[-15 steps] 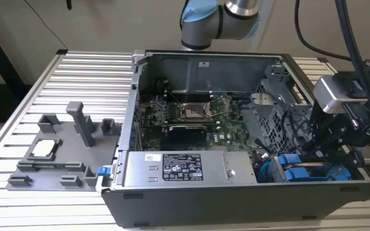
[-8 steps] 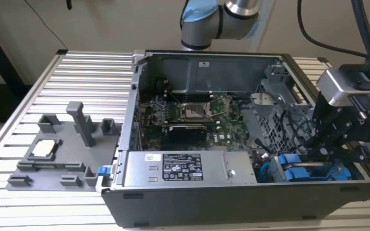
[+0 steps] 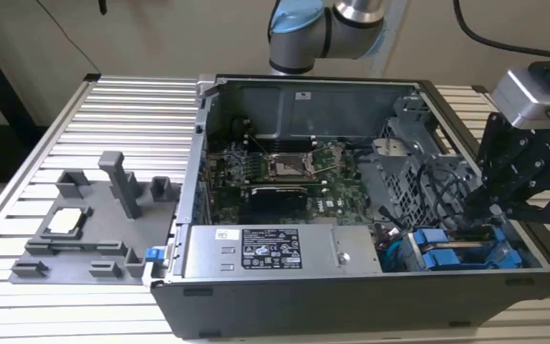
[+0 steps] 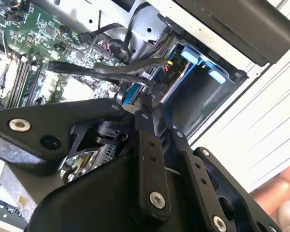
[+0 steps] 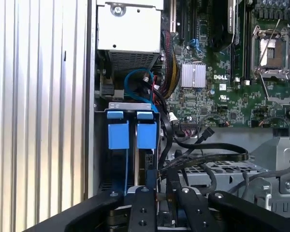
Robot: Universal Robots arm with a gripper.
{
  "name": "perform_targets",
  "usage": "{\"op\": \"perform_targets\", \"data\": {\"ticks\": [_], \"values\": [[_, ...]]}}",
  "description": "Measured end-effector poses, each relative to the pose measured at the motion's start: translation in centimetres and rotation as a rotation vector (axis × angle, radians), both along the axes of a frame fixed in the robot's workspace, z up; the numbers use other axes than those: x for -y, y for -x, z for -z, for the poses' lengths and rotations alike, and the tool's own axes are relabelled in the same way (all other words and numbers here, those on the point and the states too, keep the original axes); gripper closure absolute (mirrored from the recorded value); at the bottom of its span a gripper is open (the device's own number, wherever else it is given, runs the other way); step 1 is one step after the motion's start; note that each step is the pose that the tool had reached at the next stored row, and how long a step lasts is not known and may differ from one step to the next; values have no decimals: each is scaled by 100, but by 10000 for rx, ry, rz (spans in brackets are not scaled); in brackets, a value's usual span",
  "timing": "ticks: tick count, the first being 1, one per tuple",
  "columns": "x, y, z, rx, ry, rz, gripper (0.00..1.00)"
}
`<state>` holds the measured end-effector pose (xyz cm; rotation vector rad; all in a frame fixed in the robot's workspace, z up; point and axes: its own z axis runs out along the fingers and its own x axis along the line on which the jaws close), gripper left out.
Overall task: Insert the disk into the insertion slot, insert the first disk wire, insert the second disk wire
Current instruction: 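Insert the second disk wire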
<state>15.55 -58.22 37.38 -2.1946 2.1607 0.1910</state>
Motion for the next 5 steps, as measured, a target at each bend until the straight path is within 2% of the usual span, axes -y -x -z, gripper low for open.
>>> {"op": "perform_targets", "data": {"ticks": [5], "values": [[0, 0, 0, 1, -3, 0, 76]]}}
